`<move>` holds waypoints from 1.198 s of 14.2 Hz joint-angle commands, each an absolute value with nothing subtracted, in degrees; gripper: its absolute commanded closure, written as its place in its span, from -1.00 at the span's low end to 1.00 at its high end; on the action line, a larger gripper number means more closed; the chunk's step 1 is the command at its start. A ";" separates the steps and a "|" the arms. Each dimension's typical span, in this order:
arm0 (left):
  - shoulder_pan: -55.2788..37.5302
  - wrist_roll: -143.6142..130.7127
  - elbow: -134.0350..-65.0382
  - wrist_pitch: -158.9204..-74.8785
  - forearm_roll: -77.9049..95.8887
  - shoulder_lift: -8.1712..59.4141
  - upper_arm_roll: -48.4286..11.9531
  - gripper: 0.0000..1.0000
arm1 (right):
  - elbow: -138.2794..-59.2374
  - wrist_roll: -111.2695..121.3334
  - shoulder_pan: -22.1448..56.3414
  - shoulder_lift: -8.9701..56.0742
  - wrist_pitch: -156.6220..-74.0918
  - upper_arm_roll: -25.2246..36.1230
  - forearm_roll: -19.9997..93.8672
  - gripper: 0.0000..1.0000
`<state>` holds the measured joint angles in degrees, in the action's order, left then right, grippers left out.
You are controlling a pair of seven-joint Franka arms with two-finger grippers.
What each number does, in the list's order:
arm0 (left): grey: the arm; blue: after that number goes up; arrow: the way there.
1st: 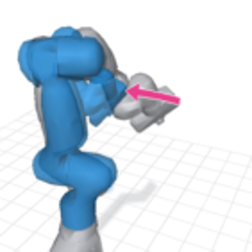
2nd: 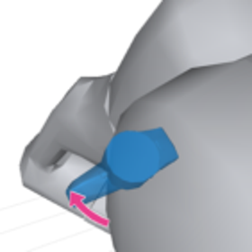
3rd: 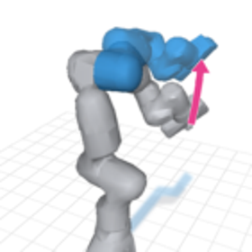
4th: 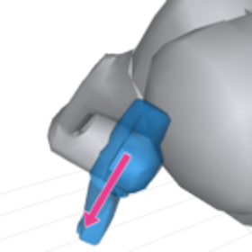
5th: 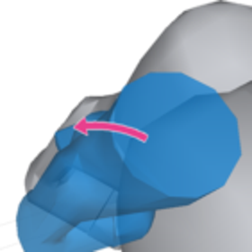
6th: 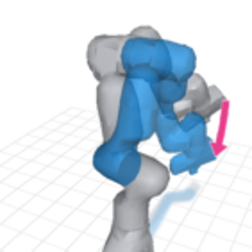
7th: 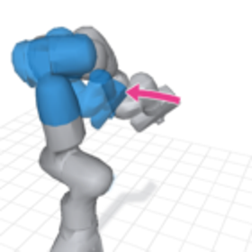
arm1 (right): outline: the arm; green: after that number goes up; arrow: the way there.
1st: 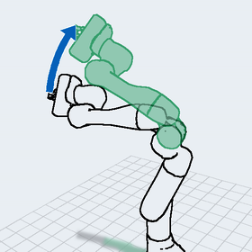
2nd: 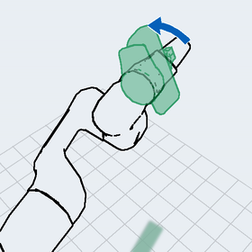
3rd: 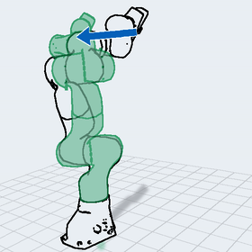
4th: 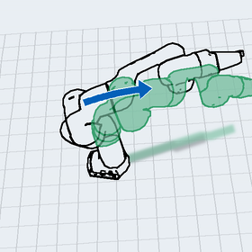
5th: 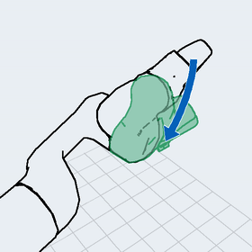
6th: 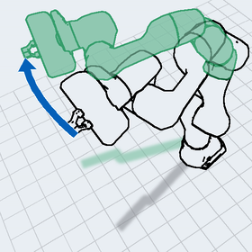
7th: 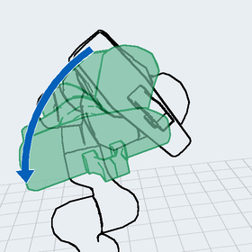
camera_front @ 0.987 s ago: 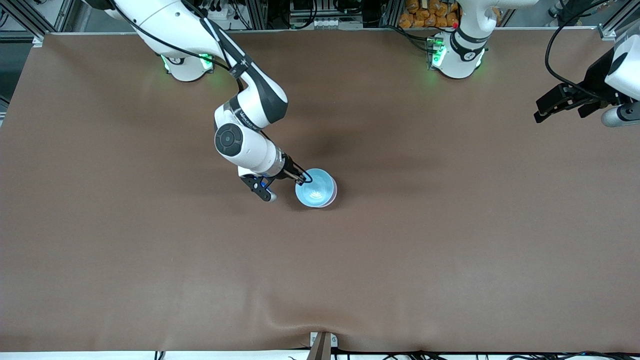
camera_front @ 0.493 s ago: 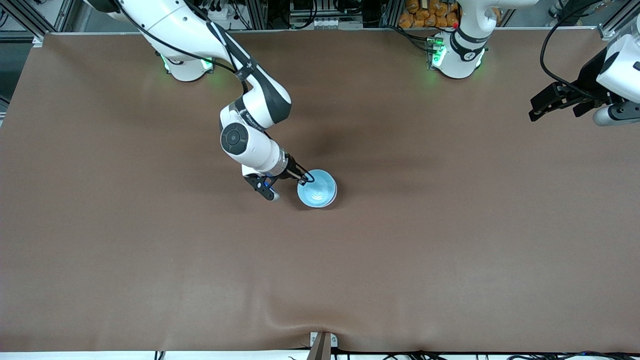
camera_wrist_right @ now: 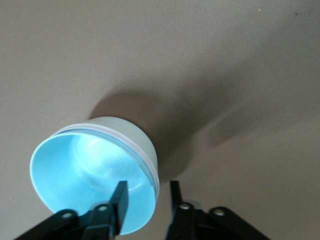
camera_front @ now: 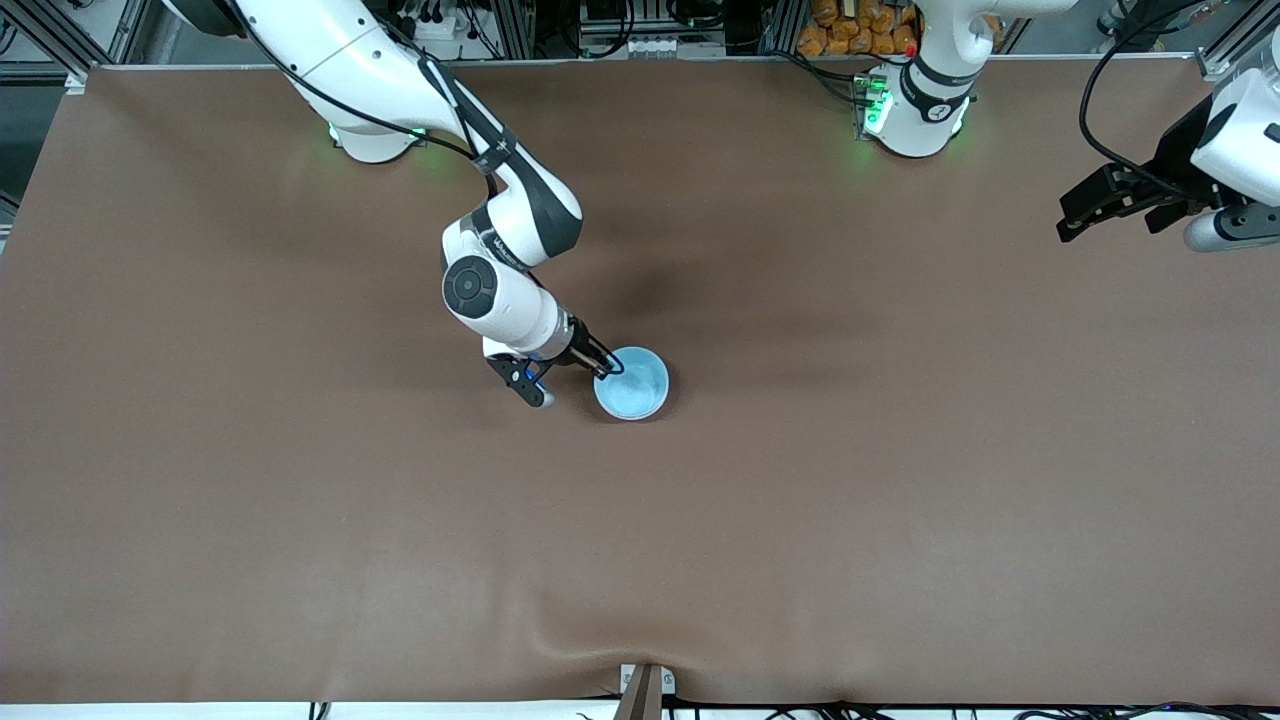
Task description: Stack pink and blue bowls on white bowl
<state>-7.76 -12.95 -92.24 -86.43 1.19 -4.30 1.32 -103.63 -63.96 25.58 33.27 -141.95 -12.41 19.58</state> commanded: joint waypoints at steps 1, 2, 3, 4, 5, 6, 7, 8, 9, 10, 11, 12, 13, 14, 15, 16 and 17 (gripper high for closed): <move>-7.91 -11.78 -92.02 -85.43 1.85 -4.66 1.23 -1.00 | -97.85 -65.57 23.48 31.21 -131.27 -12.13 18.81 -1.00; -7.91 -11.86 -92.02 -85.43 1.85 -4.66 1.23 -1.00 | -93.82 -65.57 21.99 30.94 -125.48 -12.13 18.72 -1.00; -7.91 -11.87 -92.02 -85.43 1.85 -4.66 1.23 -1.00 | -89.43 -64.87 20.41 30.68 -119.42 -12.13 18.02 -1.00; -7.91 -11.78 -92.02 -85.43 1.85 -4.66 1.23 -1.00 | -85.12 -62.51 18.13 30.76 -115.27 -12.30 15.23 -1.00; -7.91 -11.78 -92.11 -85.34 1.85 -4.83 1.06 -1.00 | -81.42 -59.97 16.02 31.02 -111.66 -12.65 12.86 -1.00; -7.91 -11.78 -92.11 -85.08 1.85 -5.01 0.97 -1.00 | -79.21 -57.68 14.43 31.03 -109.27 -12.74 12.14 -1.00; -7.91 -11.78 -92.20 -84.99 1.85 -5.01 0.97 -1.00 | -77.71 -53.48 12.41 31.03 -108.38 -12.74 11.78 -1.00; -7.91 -11.86 -92.11 -84.56 1.76 -5.10 0.88 -1.00 | -77.17 -47.52 10.39 30.94 -108.28 -12.83 11.26 -1.00; -7.91 -11.87 -92.11 -84.46 1.76 -5.01 0.88 -1.00 | -76.38 -42.07 7.76 30.85 -108.02 -13.09 11.34 -1.00; -7.91 -11.87 -92.11 -84.46 1.76 -5.01 0.88 -1.00 | -75.42 -37.14 5.12 30.76 -106.19 -13.79 11.25 -1.00; -7.91 -11.87 -92.11 -84.38 1.76 -5.10 0.88 -1.00 | -74.02 -31.43 2.66 30.67 -103.39 -14.49 10.90 -1.00; -7.91 -11.87 -92.11 -84.29 1.67 -5.27 0.88 -1.00 | -72.44 -23.46 1.16 30.59 -101.36 -14.41 9.68 -1.00; -7.91 -11.78 -92.11 -84.29 1.50 -5.36 0.88 -1.00 | -71.12 -16.85 0.71 29.80 -99.08 -13.89 7.41 -1.00; -7.91 -11.78 -92.11 -84.29 1.15 -5.36 0.88 -1.00 | -70.15 -15.48 0.44 28.32 -97.05 -13.54 5.56 -1.00; -7.91 -11.34 -92.11 -84.29 1.14 -5.36 0.88 -1.00 | -69.44 -15.29 -0.52 27.17 -95.12 -12.93 4.41 -1.00; -7.91 -10.29 -92.11 -84.29 1.06 -5.27 0.88 -1.00 | -69.09 -15.47 -1.57 26.11 -92.14 -12.40 4.22 -1.00; -7.74 -9.59 -92.11 -84.29 1.14 -5.36 0.88 -1.00 | -69.00 -15.56 -1.84 23.75 -89.76 -11.96 4.04 -1.00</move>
<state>-7.85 -11.77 -92.22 -85.29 1.19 -4.53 0.87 -69.29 -16.43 -0.72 27.62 -94.01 -11.97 5.64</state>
